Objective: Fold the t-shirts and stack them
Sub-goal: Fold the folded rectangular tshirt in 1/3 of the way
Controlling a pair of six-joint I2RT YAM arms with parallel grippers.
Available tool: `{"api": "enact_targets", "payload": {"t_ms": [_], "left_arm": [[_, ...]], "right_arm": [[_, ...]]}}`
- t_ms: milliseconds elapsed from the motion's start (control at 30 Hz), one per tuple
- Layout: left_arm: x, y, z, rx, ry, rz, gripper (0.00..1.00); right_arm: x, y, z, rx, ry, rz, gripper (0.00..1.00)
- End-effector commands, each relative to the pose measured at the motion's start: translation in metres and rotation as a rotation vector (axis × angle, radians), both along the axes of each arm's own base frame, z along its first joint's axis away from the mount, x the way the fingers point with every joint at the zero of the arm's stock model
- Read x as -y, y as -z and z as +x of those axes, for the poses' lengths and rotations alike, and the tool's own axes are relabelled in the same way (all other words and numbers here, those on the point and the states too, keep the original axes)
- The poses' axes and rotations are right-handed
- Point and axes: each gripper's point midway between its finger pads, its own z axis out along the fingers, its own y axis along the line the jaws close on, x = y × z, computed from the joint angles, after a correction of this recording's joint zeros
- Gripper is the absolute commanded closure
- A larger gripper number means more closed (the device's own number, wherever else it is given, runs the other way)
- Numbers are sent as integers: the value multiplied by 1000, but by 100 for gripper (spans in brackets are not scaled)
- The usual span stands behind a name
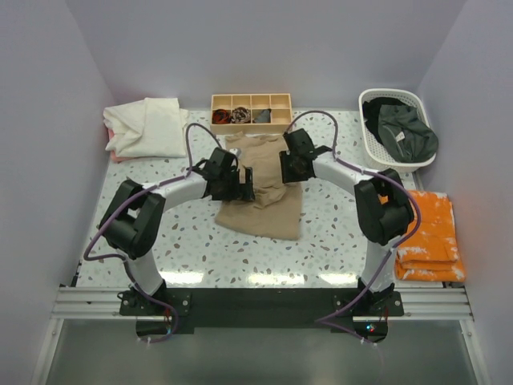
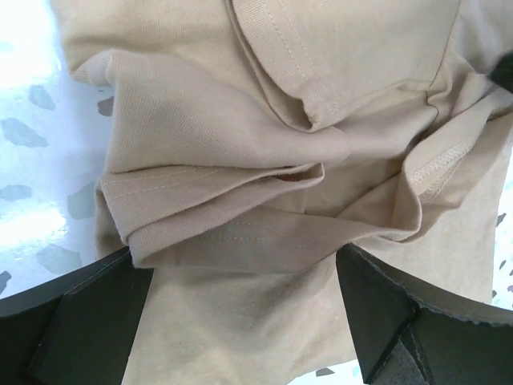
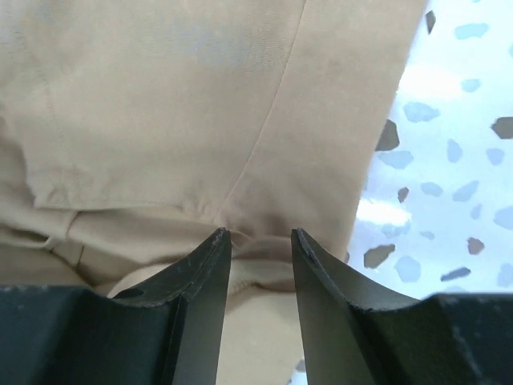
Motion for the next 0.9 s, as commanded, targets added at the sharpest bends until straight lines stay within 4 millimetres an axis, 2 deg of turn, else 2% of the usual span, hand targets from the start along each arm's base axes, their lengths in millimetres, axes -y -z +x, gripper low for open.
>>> {"api": "enact_targets", "payload": {"t_ms": [0,67,133,167,200,267,300,367,400,533,633,733,800,833,867], "left_arm": [[-8,-12,29,71,-57,16,0],[-1,-22,39,89,-55,-11,0],[7,-27,43,86,-41,-47,0],[12,-34,47,94,-37,-67,0],[15,-36,49,91,-40,-86,0],[24,-46,51,88,-30,-138,0],[27,-50,53,94,-27,-160,0],[32,-54,53,92,-26,-193,0],[33,-57,56,100,-29,-204,0],[37,-59,63,96,-59,-261,0],[24,-53,72,88,-118,-255,0],[-2,-48,72,105,-192,-168,0],[-13,-51,64,130,-204,-139,0],[-20,-43,56,122,-218,-114,0],[-24,-48,53,134,-222,-106,0]], "right_arm": [[-9,-78,-4,151,-47,111,58],[-9,-89,-20,148,-74,138,58],[-16,-85,-42,89,-124,199,57],[-20,-91,-51,83,-142,232,57],[-20,-81,-62,48,-153,242,57],[-26,-78,-76,16,-178,280,57],[-26,-68,-85,-14,-182,283,57],[-33,-63,-92,-29,-195,312,57],[-32,-54,-98,-53,-194,311,57],[-40,-44,-111,-80,-216,327,58],[-38,-41,-118,-87,-210,323,58],[-39,-39,-122,-84,-213,338,58],[-41,-36,-120,-79,-213,342,57],[-42,-30,-118,-86,-213,334,58],[-41,-27,-115,-83,-209,322,58]]}}
